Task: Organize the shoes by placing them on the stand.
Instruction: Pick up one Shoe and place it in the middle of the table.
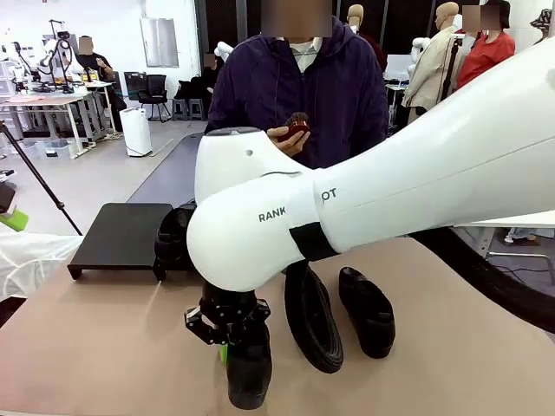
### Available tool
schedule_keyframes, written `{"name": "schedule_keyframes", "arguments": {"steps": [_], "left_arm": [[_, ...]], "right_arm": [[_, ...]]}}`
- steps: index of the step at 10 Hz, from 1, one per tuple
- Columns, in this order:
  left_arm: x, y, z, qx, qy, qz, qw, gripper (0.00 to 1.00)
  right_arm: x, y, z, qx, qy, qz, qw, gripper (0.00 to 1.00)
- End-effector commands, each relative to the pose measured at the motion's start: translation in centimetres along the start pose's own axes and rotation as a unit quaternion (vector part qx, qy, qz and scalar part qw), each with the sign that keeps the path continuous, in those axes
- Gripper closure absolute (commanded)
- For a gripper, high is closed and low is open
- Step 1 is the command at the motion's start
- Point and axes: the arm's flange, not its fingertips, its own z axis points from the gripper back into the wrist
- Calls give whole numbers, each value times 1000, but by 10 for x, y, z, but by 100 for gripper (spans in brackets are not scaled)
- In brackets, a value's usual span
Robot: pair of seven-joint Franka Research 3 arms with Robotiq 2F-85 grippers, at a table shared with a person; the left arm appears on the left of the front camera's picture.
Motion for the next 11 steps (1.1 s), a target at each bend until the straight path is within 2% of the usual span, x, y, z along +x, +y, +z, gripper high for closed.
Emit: {"name": "schedule_keyframes", "arguments": {"steps": [1, 2, 5, 7, 8, 11], "left_arm": [[-2, 2, -3, -4, -5, -1, 1000, 0], [-2, 2, -3, -4, -5, -1, 1000, 0], [-2, 2, -3, -4, -5, -1, 1000, 0], [-2, 2, -3, -4, -5, -1, 1000, 0], [-2, 2, -3, -4, -5, -1, 1000, 0], [-2, 2, -3, -4, -5, -1, 1000, 0]], "right_arm": [[8, 7, -5, 2, -26, -35, 999, 100], [16, 9, -12, 1, -41, -46, 998, 100], [39, 11, -43, -15, -39, -84, 996, 100], [45, 12, -48, -8, -63, -96, 993, 100], [35, -4, -49, -6, -27, -72, 997, 100], [35, -4, -49, -6, -27, -72, 997, 100]]}}
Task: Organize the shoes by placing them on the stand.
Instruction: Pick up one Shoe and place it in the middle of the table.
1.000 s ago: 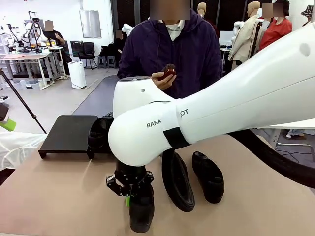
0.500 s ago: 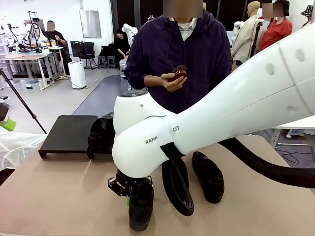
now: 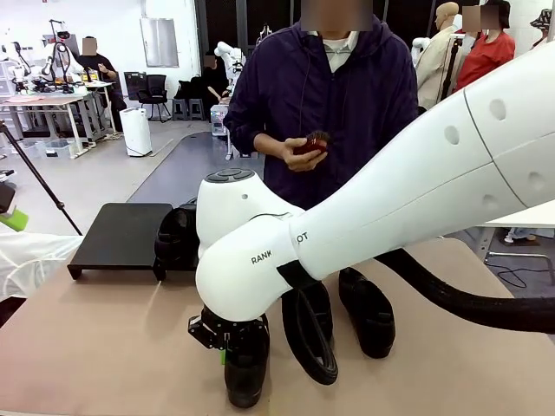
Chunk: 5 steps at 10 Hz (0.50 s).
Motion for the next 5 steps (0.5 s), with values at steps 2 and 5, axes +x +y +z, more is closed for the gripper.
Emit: {"name": "schedule_keyframes", "arguments": {"steps": [2, 5], "left_arm": [[-2, 2, -3, -4, -5, -1, 1000, 0], [-2, 2, -3, -4, -5, -1, 1000, 0]], "right_arm": [[0, 0, 0, 0, 0, 0, 1000, 100], [0, -1, -2, 2, -8, -20, 1000, 0]]}}
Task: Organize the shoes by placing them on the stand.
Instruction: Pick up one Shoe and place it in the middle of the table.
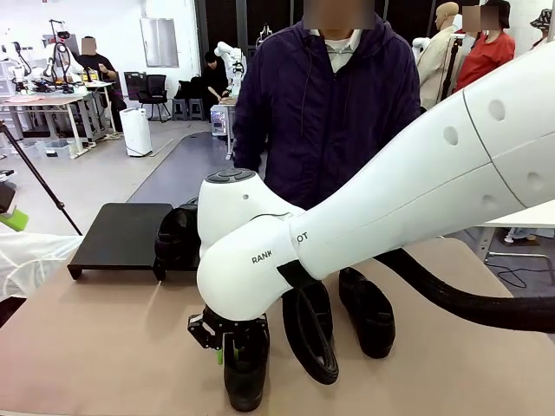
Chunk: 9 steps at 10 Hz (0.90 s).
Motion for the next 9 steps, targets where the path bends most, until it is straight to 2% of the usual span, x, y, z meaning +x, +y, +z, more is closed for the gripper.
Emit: {"name": "schedule_keyframes", "arguments": {"steps": [1, 3, 6, 8, 9], "left_arm": [[-2, 2, -3, -4, -5, -1, 1000, 0], [-2, 2, -3, -4, -5, -1, 1000, 0], [-2, 2, -3, -4, -5, -1, 1000, 0], [-2, 2, -3, -4, -5, -1, 1000, 0], [-2, 2, -3, -4, -5, -1, 1000, 0]], "right_arm": [[-2, 1, 1, 4, -12, -20, 1000, 0], [-2, -3, 13, 8, -20, -22, 1000, 0], [0, -26, 95, 42, -51, -13, 998, 0], [8, -75, 179, 80, -81, -32, 993, 0], [12, -120, 212, 88, -62, -43, 993, 0]]}}
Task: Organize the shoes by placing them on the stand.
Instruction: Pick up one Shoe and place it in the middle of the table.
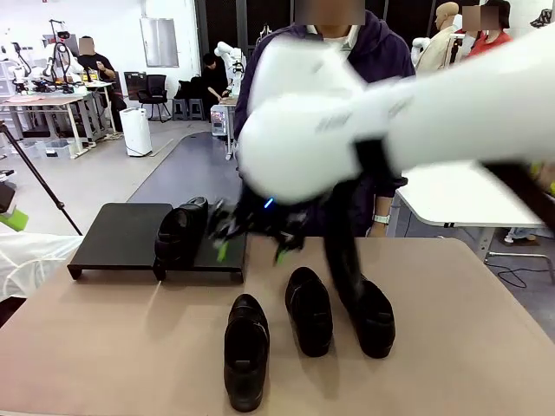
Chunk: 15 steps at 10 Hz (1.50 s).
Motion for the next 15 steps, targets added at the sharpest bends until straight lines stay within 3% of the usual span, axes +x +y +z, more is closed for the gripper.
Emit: {"name": "schedule_keyframes", "arguments": {"steps": [1, 2, 4, 7, 10, 11, 15], "left_arm": [[-2, 1, -4, -4, -5, -1, 1000, 0], [-2, 1, -4, -4, -5, -1, 1000, 0], [-2, 1, -4, -4, -5, -1, 1000, 0], [-2, 1, -4, -4, -5, -1, 1000, 0], [-2, 1, -4, -4, -5, -1, 1000, 0], [-2, 1, -4, -4, -5, -1, 1000, 0], [-2, 1, -4, -4, -5, -1, 1000, 0]], "right_arm": [[19, -95, 60, 18, 39, -33, 999, 0], [20, -158, 93, 35, 56, -45, 997, 0], [-6, -250, 127, 62, 74, -64, 993, 0], [-71, -329, 136, 100, 34, -84, 991, 0], [-88, -355, 116, 91, -7, -107, 990, 0], [-84, -349, 135, 84, 28, -103, 991, 0], [-84, -349, 135, 84, 28, -103, 991, 0]]}}
